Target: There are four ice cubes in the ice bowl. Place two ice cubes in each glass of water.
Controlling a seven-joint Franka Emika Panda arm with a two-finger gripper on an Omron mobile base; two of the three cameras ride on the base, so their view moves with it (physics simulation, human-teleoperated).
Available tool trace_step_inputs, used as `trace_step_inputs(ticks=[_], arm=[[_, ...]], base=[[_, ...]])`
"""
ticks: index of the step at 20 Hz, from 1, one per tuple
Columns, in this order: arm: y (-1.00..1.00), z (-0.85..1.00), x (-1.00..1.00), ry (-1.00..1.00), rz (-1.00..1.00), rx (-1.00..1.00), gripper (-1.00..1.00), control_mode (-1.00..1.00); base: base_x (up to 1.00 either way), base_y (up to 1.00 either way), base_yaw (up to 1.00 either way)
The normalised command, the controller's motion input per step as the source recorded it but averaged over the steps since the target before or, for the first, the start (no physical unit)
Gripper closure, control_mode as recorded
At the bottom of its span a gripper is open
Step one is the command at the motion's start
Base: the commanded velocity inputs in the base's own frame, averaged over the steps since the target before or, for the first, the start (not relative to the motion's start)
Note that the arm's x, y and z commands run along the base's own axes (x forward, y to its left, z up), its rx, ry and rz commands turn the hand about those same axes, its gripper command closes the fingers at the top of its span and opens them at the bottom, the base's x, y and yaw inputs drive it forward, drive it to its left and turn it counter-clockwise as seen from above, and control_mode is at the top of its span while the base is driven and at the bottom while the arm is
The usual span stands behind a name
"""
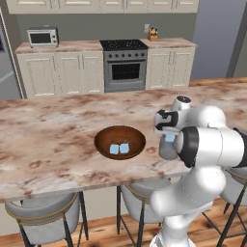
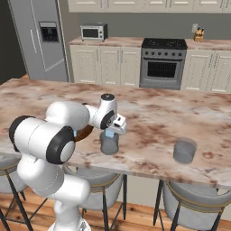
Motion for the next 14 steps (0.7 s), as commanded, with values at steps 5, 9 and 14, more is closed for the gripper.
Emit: trace_step_inputs(ticks=[5, 9, 14], arm=[[-0.01, 0.0, 0.06, 0.0, 0.0, 0.0, -1.0, -1.0], [0.0, 0.0, 0.0, 0.0, 0.0, 0.0, -1.0, -1.0], [0.0, 0.13, -0.04, -0.04, 0.0, 0.0, -1.0, -1.0]], base=[[0.0, 0.0, 0.0], [0.0, 0.0, 0.0], [0.0, 0.0, 0.0]])
